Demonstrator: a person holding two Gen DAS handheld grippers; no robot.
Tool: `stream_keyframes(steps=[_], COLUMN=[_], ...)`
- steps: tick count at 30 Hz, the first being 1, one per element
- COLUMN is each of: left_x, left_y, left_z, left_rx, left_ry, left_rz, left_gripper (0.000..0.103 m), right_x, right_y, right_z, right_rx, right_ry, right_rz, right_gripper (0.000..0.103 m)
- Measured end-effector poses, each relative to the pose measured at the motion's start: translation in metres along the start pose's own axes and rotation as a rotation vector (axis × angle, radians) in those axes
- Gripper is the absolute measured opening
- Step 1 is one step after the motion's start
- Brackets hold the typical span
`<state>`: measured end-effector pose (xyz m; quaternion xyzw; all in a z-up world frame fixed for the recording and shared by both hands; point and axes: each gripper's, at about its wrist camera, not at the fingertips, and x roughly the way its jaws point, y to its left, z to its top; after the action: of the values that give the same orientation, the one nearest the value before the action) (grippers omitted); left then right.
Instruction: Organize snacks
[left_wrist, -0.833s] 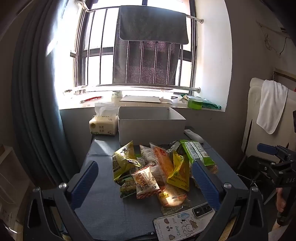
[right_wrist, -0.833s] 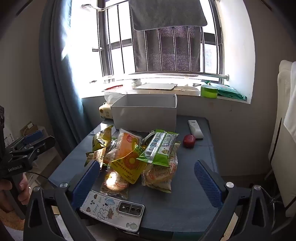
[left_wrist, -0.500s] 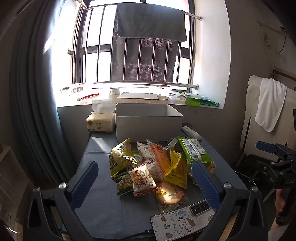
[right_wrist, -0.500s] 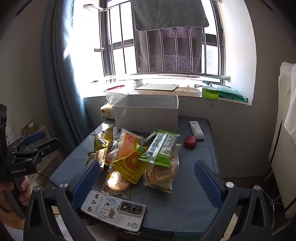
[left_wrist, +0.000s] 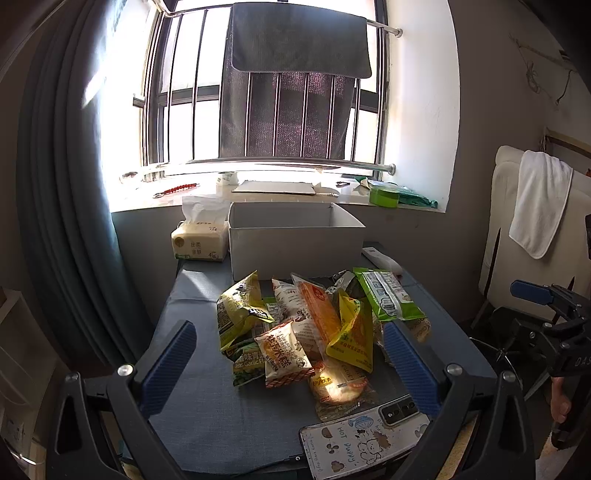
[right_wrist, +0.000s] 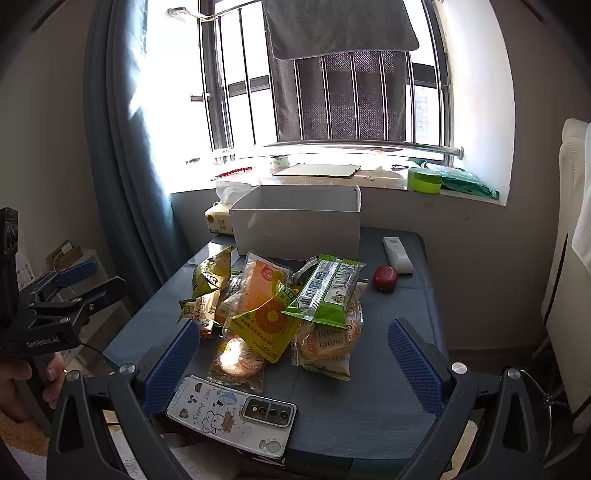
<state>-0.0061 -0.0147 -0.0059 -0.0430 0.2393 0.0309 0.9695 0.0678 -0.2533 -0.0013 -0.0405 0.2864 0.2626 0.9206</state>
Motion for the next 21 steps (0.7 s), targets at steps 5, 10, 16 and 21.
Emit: stream_keyframes(steps=[5,10,16,21], left_x=[0.0032,0.003,0.0017,0.0022], left_y=[-0.0027,-0.0029,-0.0037,-0.0029], left_z=[0.0042,0.0037,0.0043,0.0063], left_rx=[0.016,0.012,0.009,0.002], left_ry=[0.012,0.017,0.006,0.015], left_rz=[0.013,0.011,0.025,0.017], left_gripper=[0.103,0.103,0.103,0.103], right_x=[0.0,0.0002,0.0015,0.0015], right_y=[0.0015,0.0011,0.0014,0.0022], right_z=[-0.0001,-0.0007,-0.0023,-0.0034], right_rx=[-0.003,-0.001,-0.001,-0.005], right_ry=[0.001,0.002,0.007,0.006], right_rz=[0.0,0.004,0.007,0.009], right_gripper=[0.103,0.103,0.103,0.103])
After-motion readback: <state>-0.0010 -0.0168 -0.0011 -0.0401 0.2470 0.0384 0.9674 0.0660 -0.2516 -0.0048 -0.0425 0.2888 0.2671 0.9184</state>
